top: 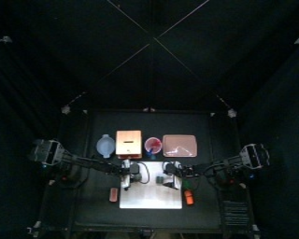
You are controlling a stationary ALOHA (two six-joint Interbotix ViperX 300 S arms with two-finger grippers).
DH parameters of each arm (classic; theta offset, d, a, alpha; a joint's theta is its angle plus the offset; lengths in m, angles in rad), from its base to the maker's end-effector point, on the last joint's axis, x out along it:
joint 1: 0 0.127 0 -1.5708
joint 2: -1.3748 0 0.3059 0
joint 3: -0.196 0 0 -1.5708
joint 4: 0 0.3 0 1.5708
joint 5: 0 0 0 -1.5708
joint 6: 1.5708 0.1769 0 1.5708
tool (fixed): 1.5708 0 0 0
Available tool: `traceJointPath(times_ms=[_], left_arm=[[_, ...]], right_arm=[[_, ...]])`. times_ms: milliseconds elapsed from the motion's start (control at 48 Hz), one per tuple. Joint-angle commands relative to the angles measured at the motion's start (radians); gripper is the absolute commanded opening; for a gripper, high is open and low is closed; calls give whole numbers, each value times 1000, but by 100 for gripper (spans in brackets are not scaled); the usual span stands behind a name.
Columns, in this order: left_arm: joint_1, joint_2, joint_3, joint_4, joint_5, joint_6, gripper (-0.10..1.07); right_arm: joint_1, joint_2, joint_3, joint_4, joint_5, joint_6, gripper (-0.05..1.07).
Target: Grab left half of sushi roll and put in bowl
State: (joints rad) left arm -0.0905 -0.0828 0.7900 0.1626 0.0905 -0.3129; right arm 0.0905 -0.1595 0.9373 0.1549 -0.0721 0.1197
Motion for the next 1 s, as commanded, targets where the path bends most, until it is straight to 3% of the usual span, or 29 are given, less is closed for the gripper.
traceJointPath(times_ms=[0, 292, 521, 688, 792, 979], left_arm=[[8, -80, 6, 11, 48, 0, 71], [67, -325, 114, 15, 156, -11, 71], [189, -594, 232, 17, 206, -12, 71], [327, -782, 319, 32, 221, -5, 71], [423, -830, 370, 64, 206, 0, 71], [591, -804, 426, 129, 184, 2, 71]], right_arm=[[-2, -12, -9, 2, -5, 0, 103], [-2, -11, -12, 0, -5, -2, 103], [-9, -11, -14, 0, -5, -2, 103], [-15, -11, -17, 0, -5, -2, 103], [-23, -11, -18, 0, -5, -3, 103], [-32, -3, -26, -9, -5, -3, 103]])
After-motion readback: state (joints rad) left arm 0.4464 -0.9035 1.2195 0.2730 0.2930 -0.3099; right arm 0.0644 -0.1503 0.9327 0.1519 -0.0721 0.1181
